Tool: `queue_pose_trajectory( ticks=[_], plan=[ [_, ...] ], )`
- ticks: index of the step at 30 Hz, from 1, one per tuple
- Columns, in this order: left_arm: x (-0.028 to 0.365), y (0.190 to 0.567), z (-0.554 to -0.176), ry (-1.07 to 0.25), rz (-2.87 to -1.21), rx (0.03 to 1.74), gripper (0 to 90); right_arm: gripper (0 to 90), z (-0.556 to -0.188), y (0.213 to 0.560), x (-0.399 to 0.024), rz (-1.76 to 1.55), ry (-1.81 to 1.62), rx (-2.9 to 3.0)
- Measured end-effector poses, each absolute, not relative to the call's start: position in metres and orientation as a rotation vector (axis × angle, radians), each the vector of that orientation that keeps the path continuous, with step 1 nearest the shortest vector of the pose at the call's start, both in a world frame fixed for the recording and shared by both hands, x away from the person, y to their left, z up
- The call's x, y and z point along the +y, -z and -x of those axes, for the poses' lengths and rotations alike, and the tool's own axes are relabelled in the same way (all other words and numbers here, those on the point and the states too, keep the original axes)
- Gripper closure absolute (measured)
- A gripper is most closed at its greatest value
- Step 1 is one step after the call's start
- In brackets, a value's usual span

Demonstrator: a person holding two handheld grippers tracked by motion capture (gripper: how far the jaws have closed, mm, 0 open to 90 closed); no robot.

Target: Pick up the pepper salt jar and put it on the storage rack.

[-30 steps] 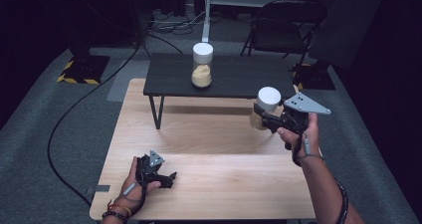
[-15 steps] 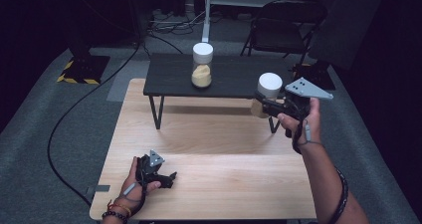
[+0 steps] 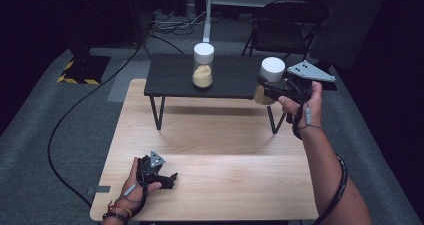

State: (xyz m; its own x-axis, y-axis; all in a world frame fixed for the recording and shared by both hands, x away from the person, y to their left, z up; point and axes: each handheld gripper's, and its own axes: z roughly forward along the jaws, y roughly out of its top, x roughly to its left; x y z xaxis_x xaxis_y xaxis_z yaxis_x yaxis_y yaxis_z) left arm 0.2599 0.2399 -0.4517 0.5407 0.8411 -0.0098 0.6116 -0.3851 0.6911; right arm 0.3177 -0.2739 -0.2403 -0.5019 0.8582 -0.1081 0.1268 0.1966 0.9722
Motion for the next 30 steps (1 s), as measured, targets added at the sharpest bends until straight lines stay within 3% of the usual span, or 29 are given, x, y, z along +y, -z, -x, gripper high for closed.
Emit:
queue_pose_trajectory(
  ticks=[30],
  plan=[
    [0.240,0.452,-0.260,-0.456,-2.130,1.168,0.5,33.7,-0.369,0.247,-0.257,-1.007,-1.357,1.729]
  ],
)
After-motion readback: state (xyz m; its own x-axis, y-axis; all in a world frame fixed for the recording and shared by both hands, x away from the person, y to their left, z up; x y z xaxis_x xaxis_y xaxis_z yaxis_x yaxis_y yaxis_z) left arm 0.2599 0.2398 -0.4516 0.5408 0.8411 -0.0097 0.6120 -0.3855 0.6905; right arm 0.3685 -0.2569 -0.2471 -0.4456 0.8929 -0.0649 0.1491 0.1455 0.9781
